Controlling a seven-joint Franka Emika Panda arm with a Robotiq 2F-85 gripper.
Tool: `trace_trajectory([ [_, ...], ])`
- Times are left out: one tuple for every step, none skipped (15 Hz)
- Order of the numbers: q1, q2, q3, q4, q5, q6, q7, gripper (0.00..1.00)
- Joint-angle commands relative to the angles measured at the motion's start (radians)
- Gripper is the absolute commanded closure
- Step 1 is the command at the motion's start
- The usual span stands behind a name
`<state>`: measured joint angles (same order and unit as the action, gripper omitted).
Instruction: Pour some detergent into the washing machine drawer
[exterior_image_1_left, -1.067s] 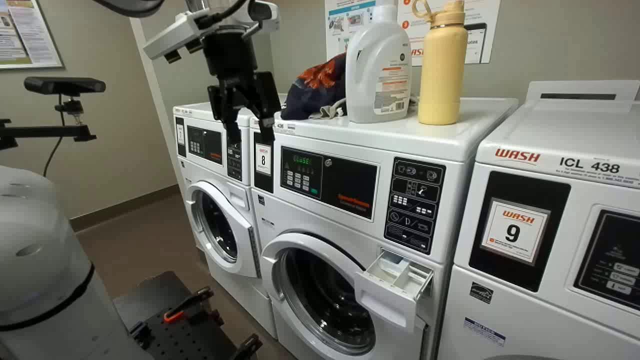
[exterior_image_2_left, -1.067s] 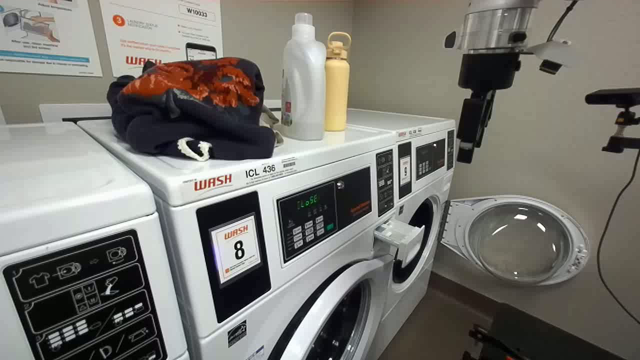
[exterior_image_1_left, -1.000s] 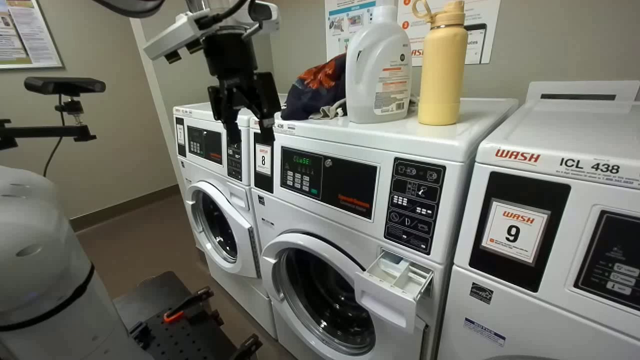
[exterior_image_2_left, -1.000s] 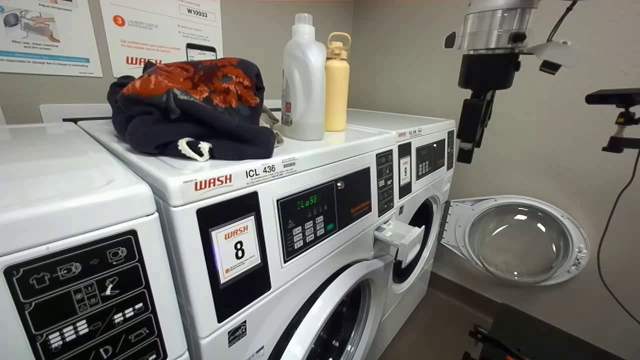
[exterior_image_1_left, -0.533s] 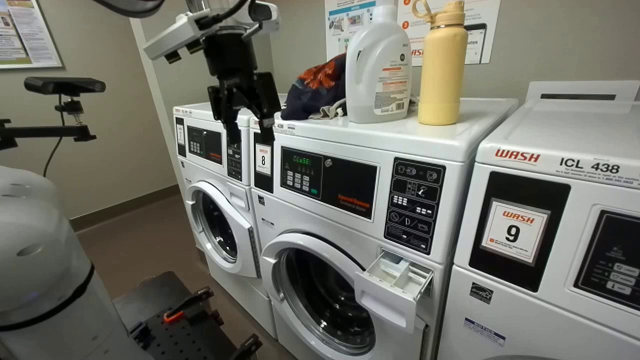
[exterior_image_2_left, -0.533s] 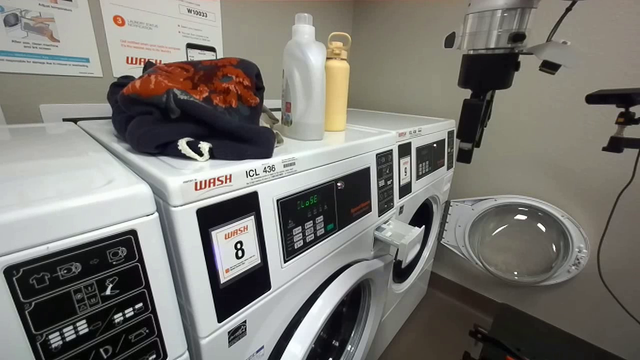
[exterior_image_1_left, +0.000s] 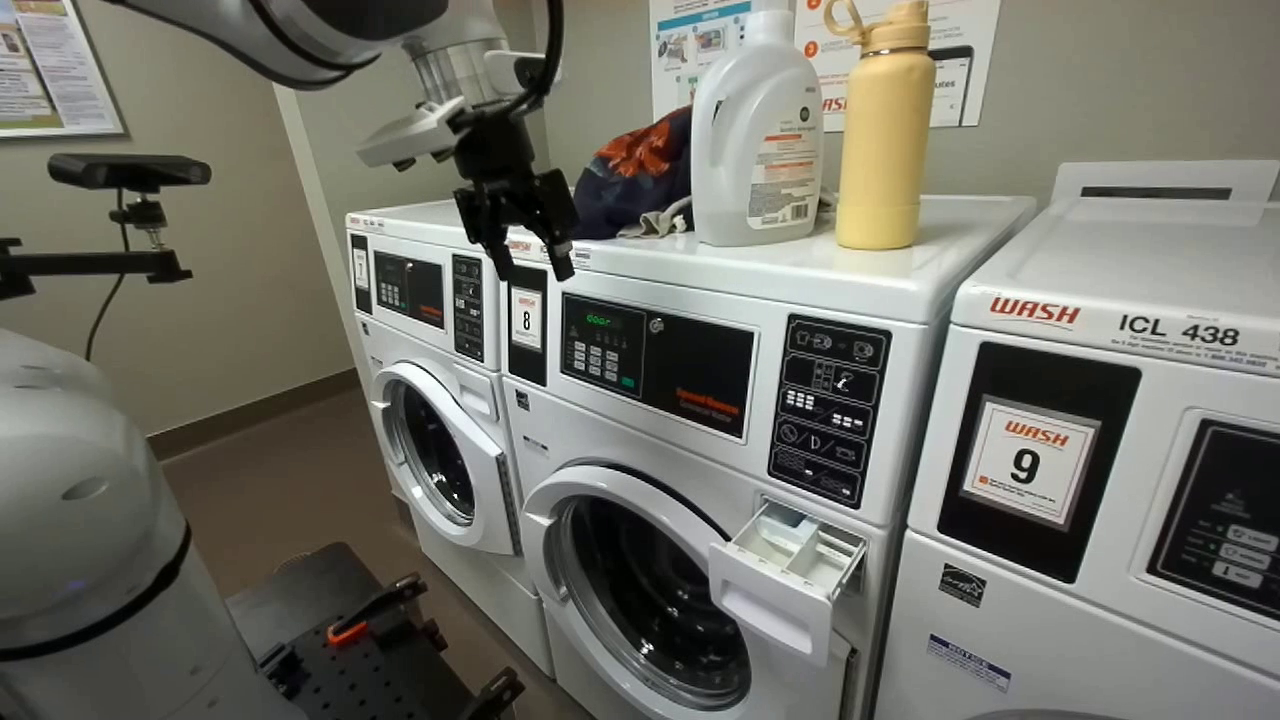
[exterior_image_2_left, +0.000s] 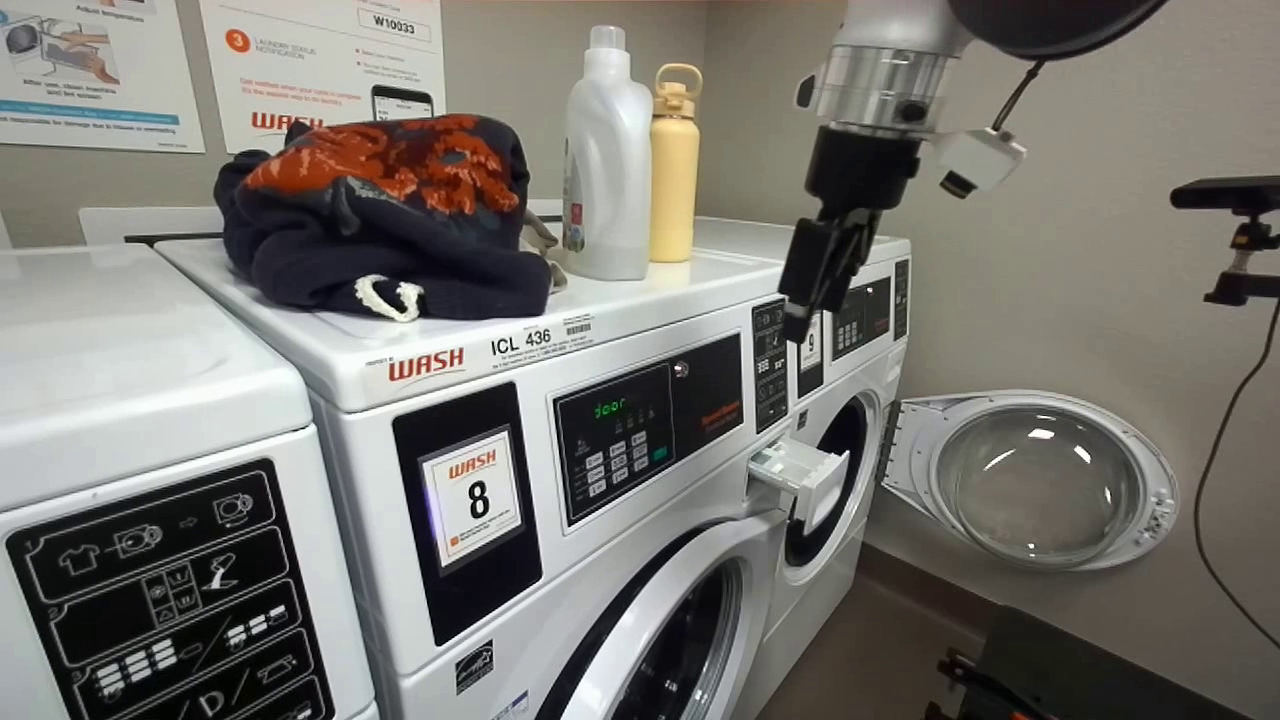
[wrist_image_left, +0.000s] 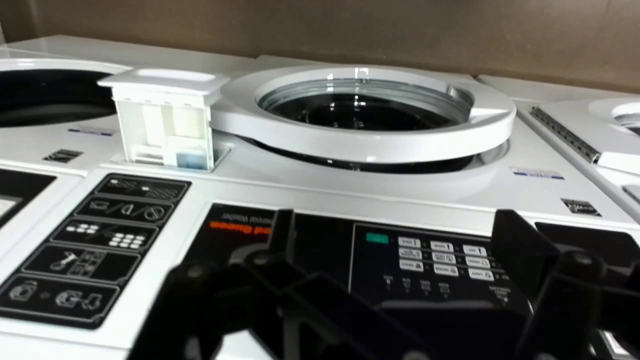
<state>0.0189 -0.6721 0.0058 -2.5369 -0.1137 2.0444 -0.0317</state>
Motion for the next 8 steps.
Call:
trace_trajectory([
  [-0.009,0.103,0.087,0.062,-0.022,0.132,0.121,0.00],
  [-0.017,0.117,0.102,0.075,-0.035,0.157,0.144,0.00],
  [-0.027,0.124,0.121,0.090,-0.057,0.175,0.178,0.00],
  [-0.041,0.123,0.144,0.107,-0.088,0.184,0.227,0.00],
  [-0.050,0.126,0.159,0.124,-0.112,0.192,0.263,0.00],
  [-0.062,0.126,0.173,0.140,-0.141,0.203,0.300,0.00],
  [-0.071,0.128,0.181,0.154,-0.162,0.216,0.328,0.00],
  [-0.081,0.131,0.190,0.168,-0.183,0.229,0.356,0.00],
])
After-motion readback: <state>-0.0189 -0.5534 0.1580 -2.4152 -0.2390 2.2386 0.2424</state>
